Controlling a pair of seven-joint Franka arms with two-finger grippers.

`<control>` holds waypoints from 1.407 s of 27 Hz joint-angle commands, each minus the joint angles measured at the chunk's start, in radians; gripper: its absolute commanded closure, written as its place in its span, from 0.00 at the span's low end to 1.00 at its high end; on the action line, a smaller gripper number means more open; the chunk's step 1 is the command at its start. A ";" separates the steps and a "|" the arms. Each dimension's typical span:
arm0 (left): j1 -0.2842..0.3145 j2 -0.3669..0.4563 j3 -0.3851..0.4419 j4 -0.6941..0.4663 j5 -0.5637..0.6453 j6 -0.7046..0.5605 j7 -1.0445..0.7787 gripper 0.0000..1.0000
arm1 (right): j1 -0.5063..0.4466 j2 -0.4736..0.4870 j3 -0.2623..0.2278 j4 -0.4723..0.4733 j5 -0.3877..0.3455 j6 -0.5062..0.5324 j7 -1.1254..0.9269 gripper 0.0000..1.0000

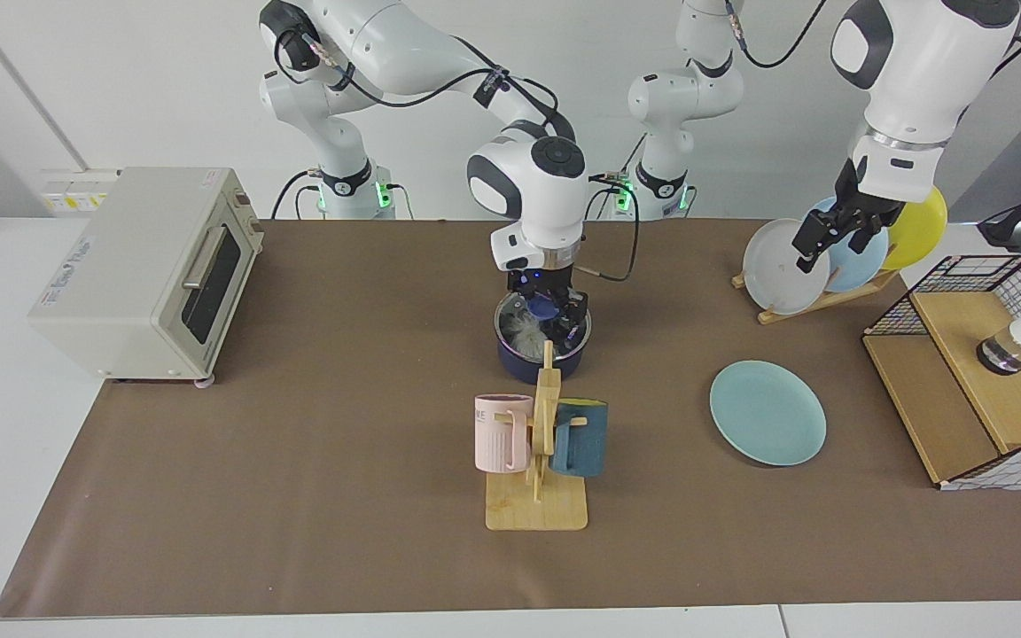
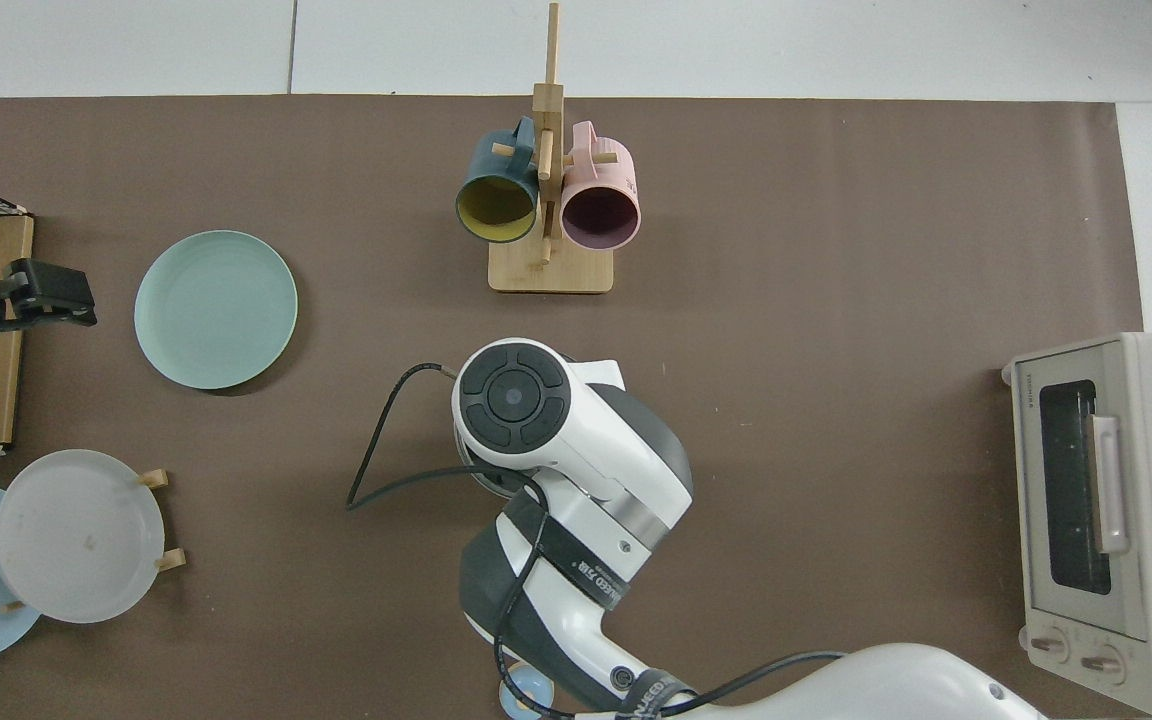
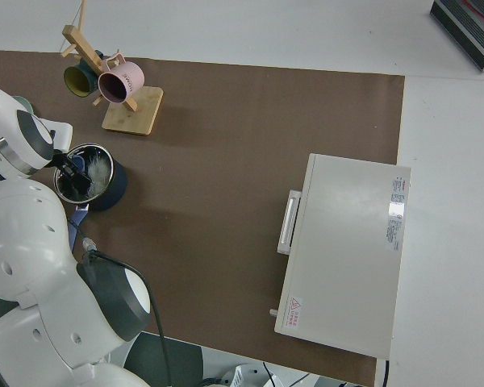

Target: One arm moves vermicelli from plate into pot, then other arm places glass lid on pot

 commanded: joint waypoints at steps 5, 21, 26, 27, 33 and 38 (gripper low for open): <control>-0.043 -0.013 0.040 -0.001 -0.001 -0.020 -0.001 0.01 | -0.004 -0.004 0.008 -0.013 -0.022 0.037 0.044 1.00; -0.048 -0.016 0.049 -0.001 -0.001 -0.020 -0.001 0.01 | -0.008 0.007 0.008 -0.025 -0.003 0.047 0.044 1.00; -0.042 -0.017 0.048 -0.001 -0.002 -0.020 -0.001 0.01 | -0.013 0.010 0.008 -0.025 -0.002 0.047 0.044 1.00; -0.042 -0.017 0.049 -0.001 -0.002 -0.020 -0.001 0.01 | -0.013 0.010 0.008 -0.025 -0.002 0.047 0.044 1.00; -0.045 -0.016 0.049 -0.001 -0.002 -0.020 -0.001 0.01 | -0.014 0.011 0.008 -0.025 0.000 0.047 0.043 0.99; -0.057 -0.016 0.054 -0.001 -0.002 -0.020 -0.003 0.01 | -0.019 0.013 0.008 -0.022 0.024 0.047 0.046 0.09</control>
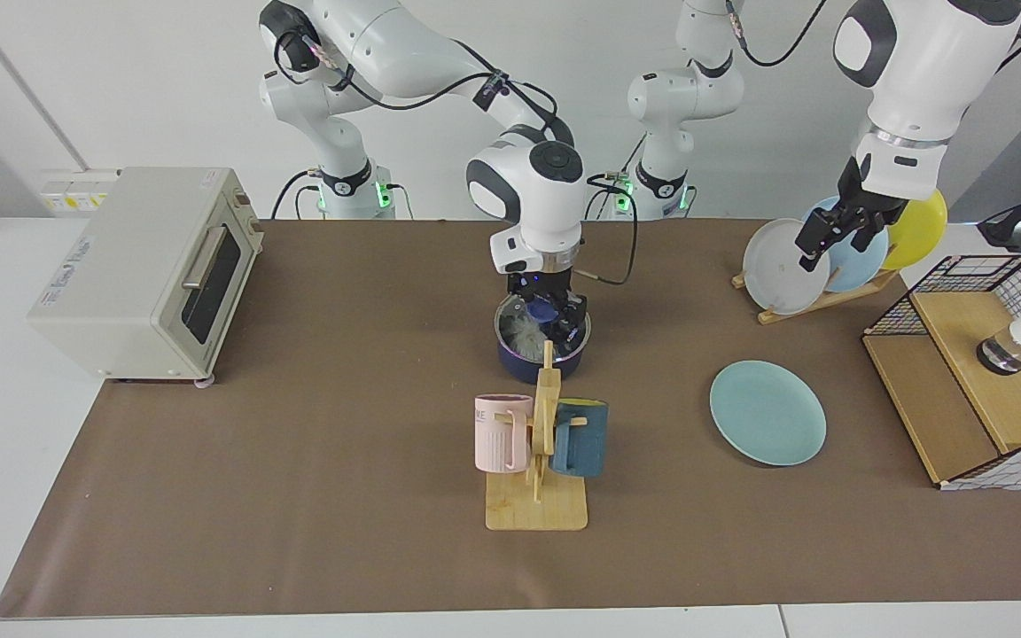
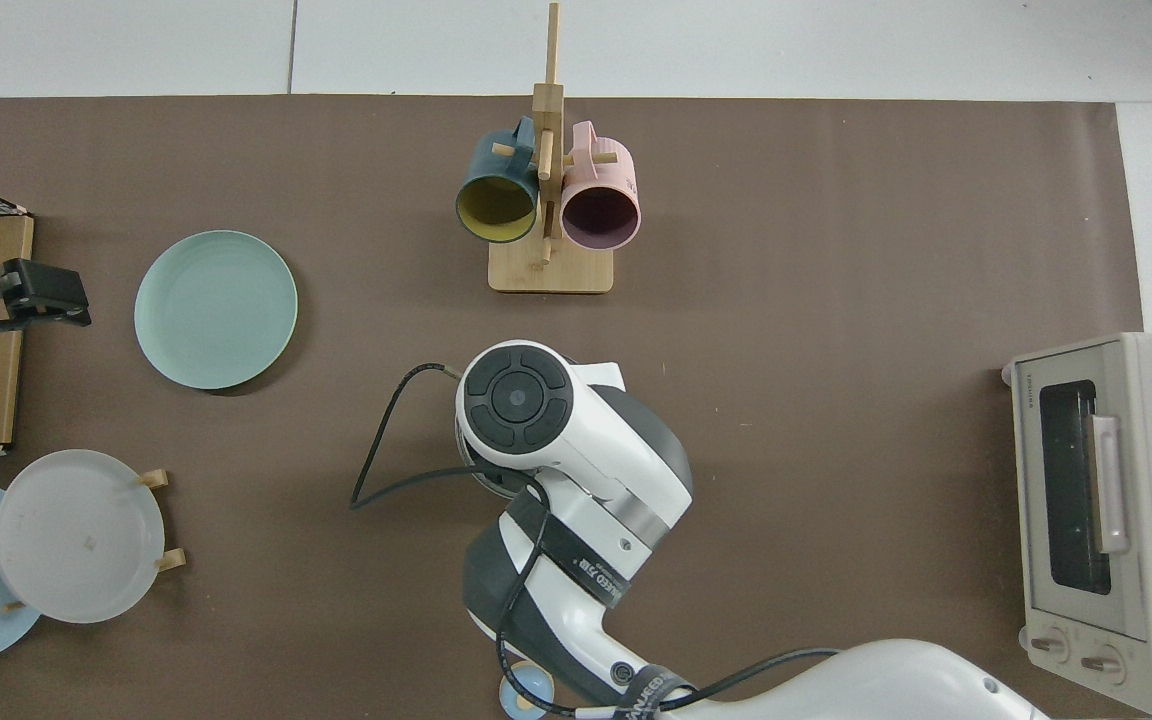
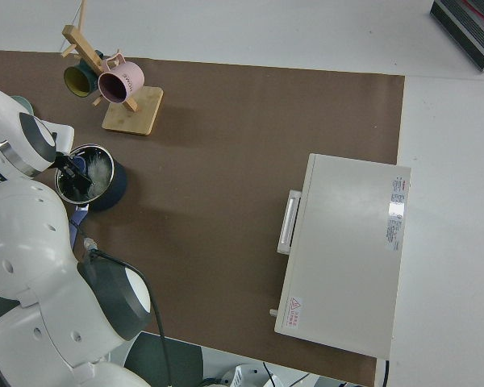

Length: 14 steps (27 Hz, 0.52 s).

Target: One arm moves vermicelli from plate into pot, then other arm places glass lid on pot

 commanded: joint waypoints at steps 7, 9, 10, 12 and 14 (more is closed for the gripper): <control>-0.054 -0.014 0.039 -0.004 -0.002 -0.018 -0.002 0.01 | -0.009 0.011 0.011 0.002 0.024 0.025 0.031 0.00; -0.075 -0.014 0.054 -0.004 -0.002 -0.020 -0.002 0.01 | -0.009 0.010 0.011 0.007 0.024 0.018 0.031 0.00; -0.086 -0.014 0.065 -0.004 -0.002 -0.020 -0.002 0.01 | -0.011 0.010 0.011 0.009 0.022 0.012 0.031 0.00; -0.103 -0.015 0.085 -0.004 -0.002 -0.020 -0.001 0.01 | -0.012 0.008 0.011 0.025 0.024 0.002 0.031 0.00; -0.100 -0.015 0.085 -0.004 -0.002 -0.020 0.001 0.00 | -0.011 0.007 0.011 0.036 0.016 -0.017 0.029 0.00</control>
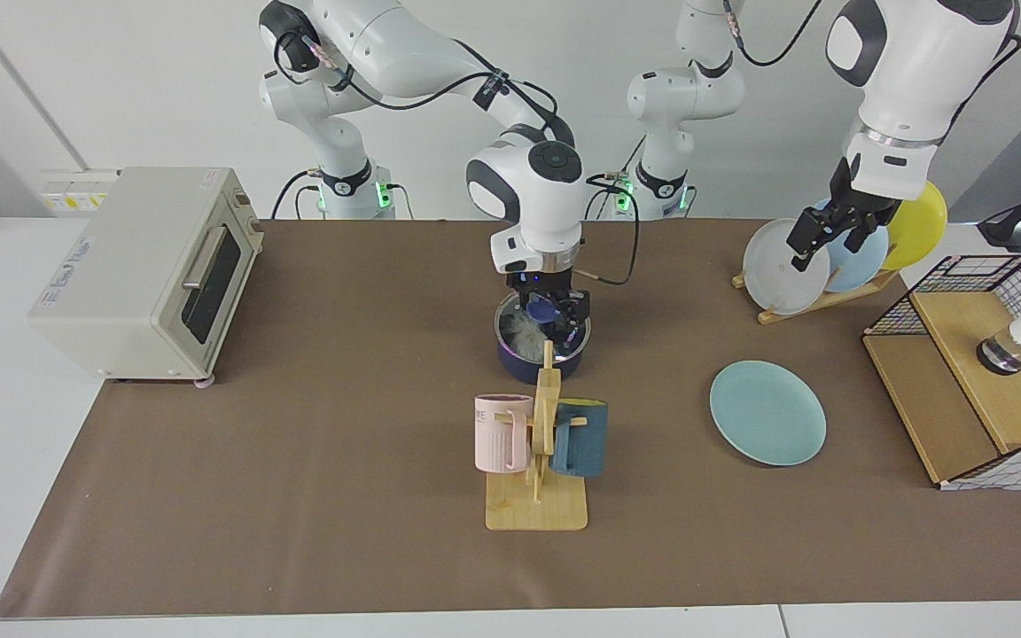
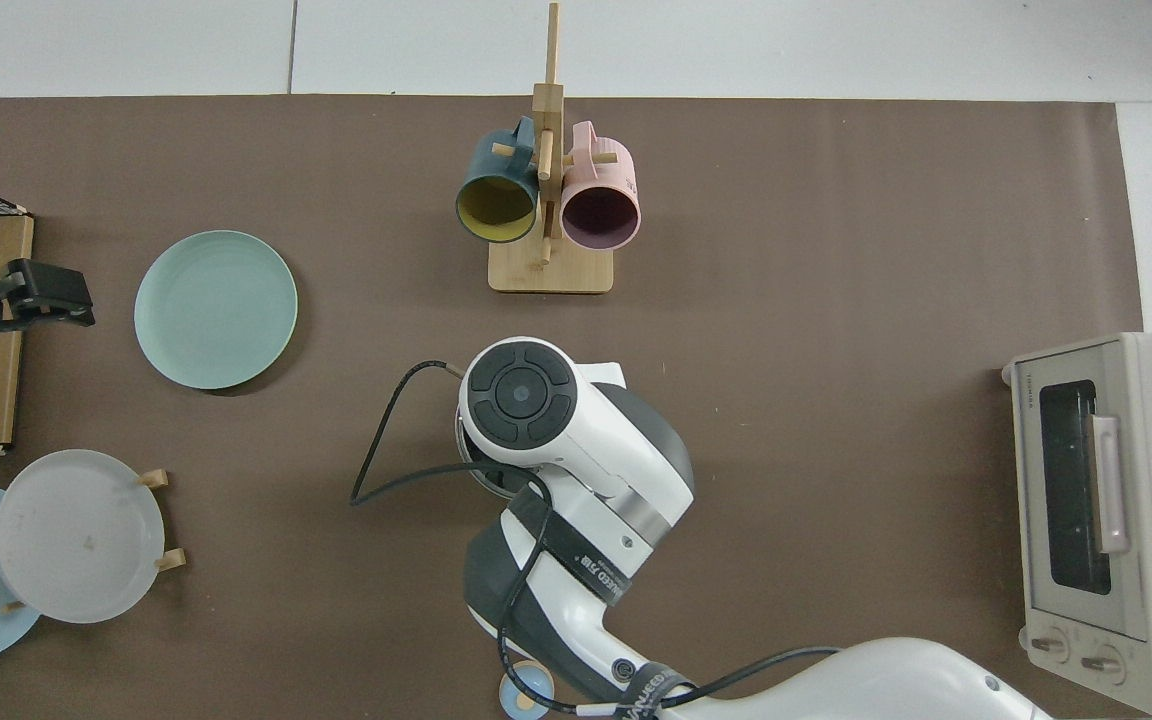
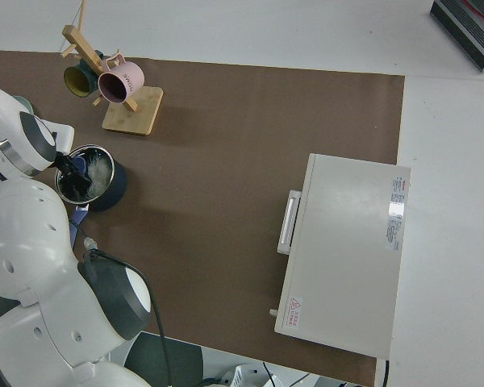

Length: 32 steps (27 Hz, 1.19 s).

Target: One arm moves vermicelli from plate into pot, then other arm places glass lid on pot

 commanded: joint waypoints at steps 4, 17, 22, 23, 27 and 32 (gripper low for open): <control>-0.029 -0.015 0.041 -0.003 -0.002 -0.027 0.004 0.00 | -0.009 0.004 0.011 0.070 0.000 -0.090 0.020 0.00; -0.029 -0.015 0.041 -0.003 -0.002 -0.030 0.018 0.00 | -0.029 -0.014 0.007 0.121 0.005 -0.143 0.012 0.00; -0.029 -0.015 0.041 -0.006 -0.019 -0.007 0.016 0.00 | -0.076 -0.055 0.007 0.120 0.017 -0.150 -0.075 0.00; -0.029 -0.015 0.041 -0.006 -0.035 -0.005 0.013 0.00 | -0.085 -0.066 0.007 0.117 0.020 -0.151 -0.099 0.00; -0.030 -0.016 0.035 -0.006 -0.115 -0.008 0.002 0.00 | -0.116 -0.105 -0.001 0.106 0.041 -0.185 -0.169 0.00; -0.030 -0.016 0.035 -0.006 -0.118 -0.005 0.012 0.00 | -0.179 -0.148 -0.004 0.078 0.041 -0.219 -0.283 0.00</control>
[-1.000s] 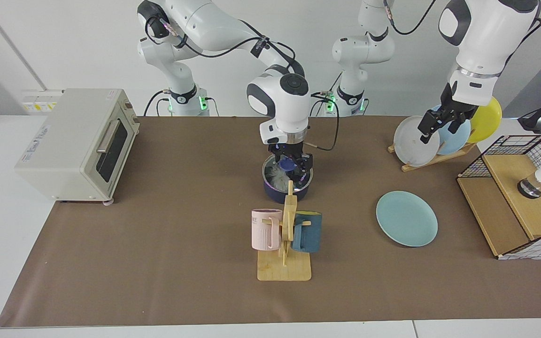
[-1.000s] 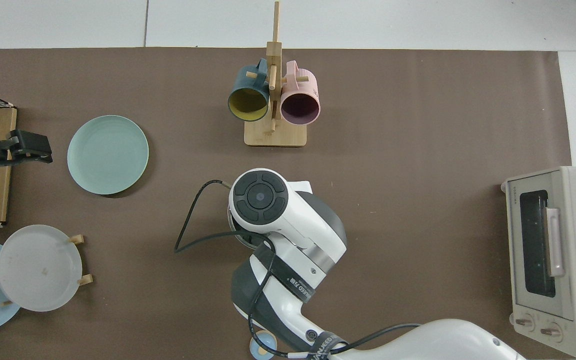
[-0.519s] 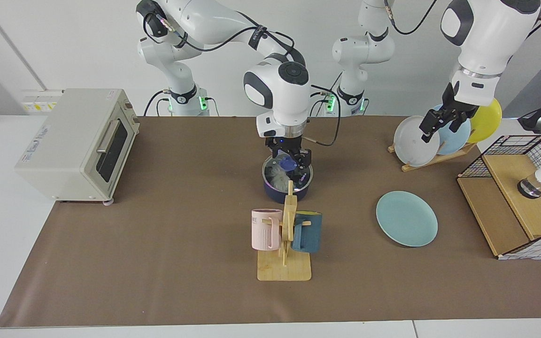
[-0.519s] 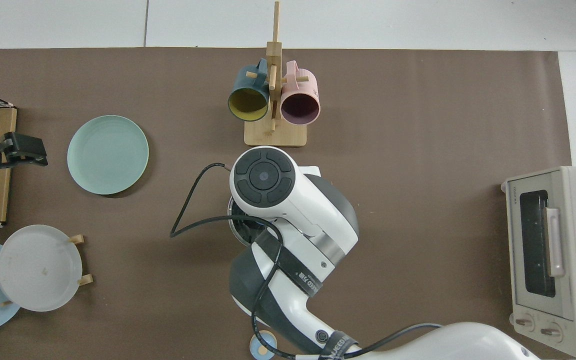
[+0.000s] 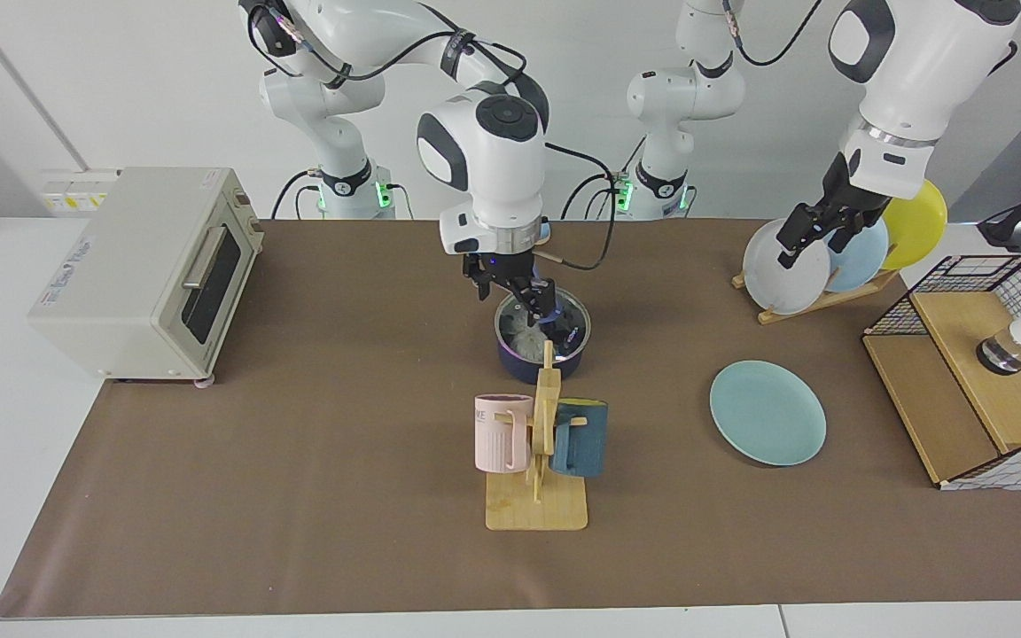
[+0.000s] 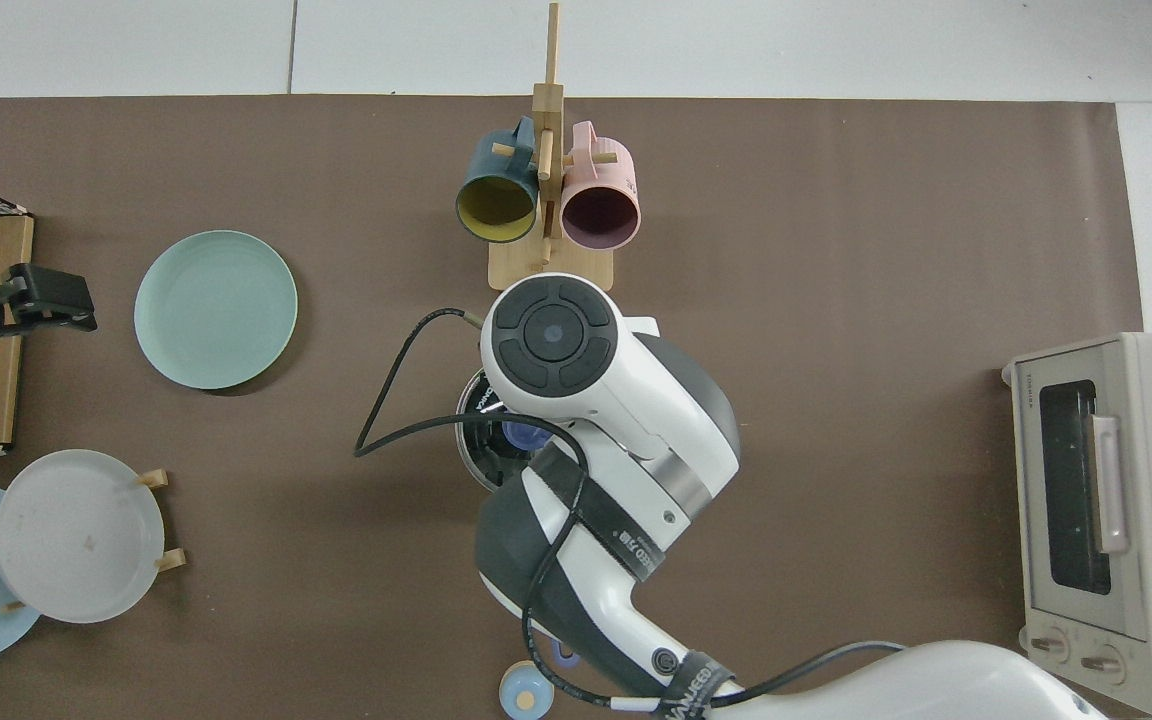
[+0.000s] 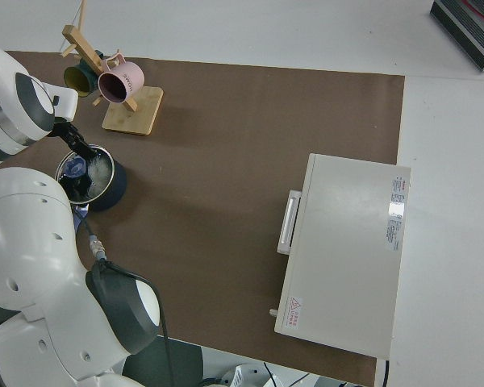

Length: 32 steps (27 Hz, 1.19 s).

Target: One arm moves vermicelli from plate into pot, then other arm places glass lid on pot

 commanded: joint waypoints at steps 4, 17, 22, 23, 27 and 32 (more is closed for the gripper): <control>-0.011 -0.014 0.018 -0.006 -0.022 0.009 0.013 0.00 | -0.088 -0.088 -0.027 -0.058 0.027 -0.046 -0.209 0.00; -0.014 -0.014 0.006 0.001 -0.007 -0.013 0.003 0.00 | -0.087 -0.196 -0.345 -0.058 0.127 -0.107 -0.801 0.00; -0.014 -0.014 0.004 0.001 -0.007 -0.013 0.001 0.00 | -0.087 -0.229 -0.425 -0.058 0.136 -0.133 -0.949 0.00; -0.012 -0.014 0.004 0.001 -0.007 -0.013 0.001 0.00 | -0.087 -0.236 -0.441 -0.058 0.143 -0.141 -0.972 0.00; -0.011 -0.014 0.006 0.001 -0.007 -0.013 0.001 0.00 | -0.088 -0.261 -0.484 -0.056 0.167 -0.168 -1.038 0.00; -0.012 -0.014 0.004 0.001 -0.007 -0.013 0.001 0.00 | -0.162 -0.287 -0.462 -0.042 0.177 -0.239 -1.086 0.00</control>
